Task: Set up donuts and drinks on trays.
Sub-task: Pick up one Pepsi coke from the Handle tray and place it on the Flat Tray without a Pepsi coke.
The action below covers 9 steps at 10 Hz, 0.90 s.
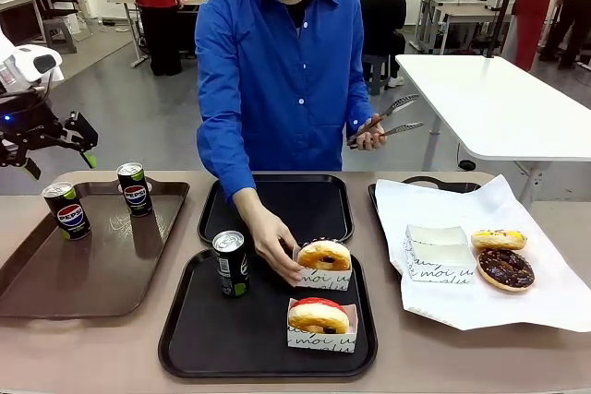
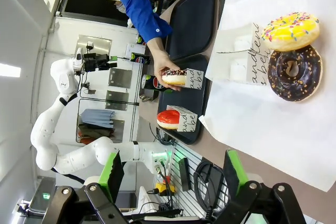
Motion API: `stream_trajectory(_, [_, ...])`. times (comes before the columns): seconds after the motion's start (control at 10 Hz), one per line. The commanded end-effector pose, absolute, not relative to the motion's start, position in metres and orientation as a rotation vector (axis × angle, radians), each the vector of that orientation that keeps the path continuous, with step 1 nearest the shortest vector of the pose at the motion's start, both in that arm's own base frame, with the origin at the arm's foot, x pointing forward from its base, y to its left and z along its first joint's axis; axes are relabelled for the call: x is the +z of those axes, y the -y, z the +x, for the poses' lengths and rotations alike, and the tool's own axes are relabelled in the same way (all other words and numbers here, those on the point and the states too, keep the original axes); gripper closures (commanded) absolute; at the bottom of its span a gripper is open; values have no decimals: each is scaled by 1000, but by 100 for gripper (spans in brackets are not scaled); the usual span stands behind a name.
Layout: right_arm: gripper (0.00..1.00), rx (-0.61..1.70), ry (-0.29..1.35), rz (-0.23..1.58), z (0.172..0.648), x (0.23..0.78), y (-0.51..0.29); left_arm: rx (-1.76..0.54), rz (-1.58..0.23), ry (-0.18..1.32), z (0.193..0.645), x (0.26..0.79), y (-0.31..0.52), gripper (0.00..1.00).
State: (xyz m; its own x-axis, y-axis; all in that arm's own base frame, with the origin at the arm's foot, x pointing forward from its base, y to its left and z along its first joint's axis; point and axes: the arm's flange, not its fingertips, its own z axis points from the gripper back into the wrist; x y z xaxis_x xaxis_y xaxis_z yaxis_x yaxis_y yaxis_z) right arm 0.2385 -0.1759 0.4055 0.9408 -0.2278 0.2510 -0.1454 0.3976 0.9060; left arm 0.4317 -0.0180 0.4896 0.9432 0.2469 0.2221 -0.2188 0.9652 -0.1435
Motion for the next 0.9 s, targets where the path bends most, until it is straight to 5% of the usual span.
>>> stream_trajectory(0.0, [0,-44,374,1179,239,405,176,226,-115,224,431,487,19,0])
stream_trajectory(0.8, [0,-44,374,1179,239,405,176,154,18,175,473,476,-42,0])
